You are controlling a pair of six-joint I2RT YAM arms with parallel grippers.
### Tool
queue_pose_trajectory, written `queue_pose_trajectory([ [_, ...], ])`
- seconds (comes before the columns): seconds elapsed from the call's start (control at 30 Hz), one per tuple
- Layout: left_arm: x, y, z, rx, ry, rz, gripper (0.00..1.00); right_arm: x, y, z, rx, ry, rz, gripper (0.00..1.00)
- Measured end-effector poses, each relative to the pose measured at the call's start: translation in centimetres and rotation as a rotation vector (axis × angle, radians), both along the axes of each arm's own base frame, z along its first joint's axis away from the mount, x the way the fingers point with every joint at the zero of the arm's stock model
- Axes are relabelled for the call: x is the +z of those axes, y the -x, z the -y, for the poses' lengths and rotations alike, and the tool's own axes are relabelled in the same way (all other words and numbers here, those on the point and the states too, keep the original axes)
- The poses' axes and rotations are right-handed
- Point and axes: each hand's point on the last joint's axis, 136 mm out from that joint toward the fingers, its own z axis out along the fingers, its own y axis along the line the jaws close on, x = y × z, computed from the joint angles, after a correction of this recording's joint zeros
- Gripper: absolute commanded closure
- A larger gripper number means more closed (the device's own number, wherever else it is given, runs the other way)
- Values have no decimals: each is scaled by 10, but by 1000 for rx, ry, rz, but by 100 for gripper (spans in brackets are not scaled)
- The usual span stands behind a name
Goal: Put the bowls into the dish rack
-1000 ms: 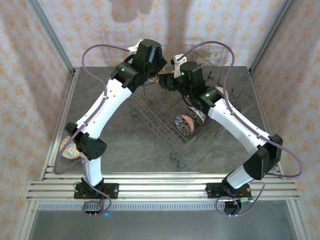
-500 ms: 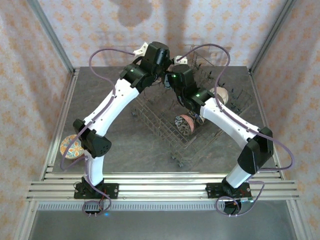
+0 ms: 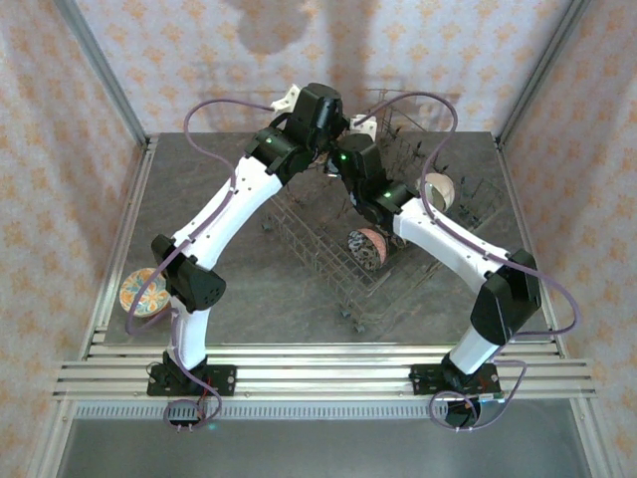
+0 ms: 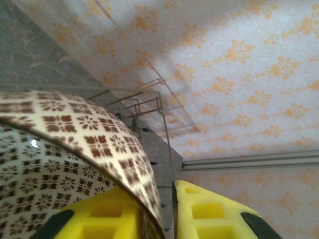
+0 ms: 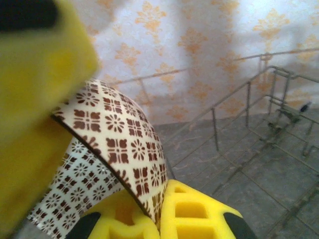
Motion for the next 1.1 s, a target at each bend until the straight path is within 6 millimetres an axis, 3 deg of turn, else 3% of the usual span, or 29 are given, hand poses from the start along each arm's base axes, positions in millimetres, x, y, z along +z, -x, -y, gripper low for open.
queue_pose_trajectory([
  [0.27,7,2,0,-17,-57,38,32,-18,-1,16,-57,70,-32,100],
  [0.43,23,13,-15,-13,-125,89,27,-33,0,32,-94,122,-86,100],
  [0.73,61,50,-66,7,-290,152,25,-60,-10,100,-241,190,-220,100],
  [0.93,9,86,-111,-43,-439,-2,25,-56,-18,123,-295,271,-243,100],
  [1.1,-25,105,-142,-72,-460,-112,25,-56,-19,149,-347,355,-262,100],
])
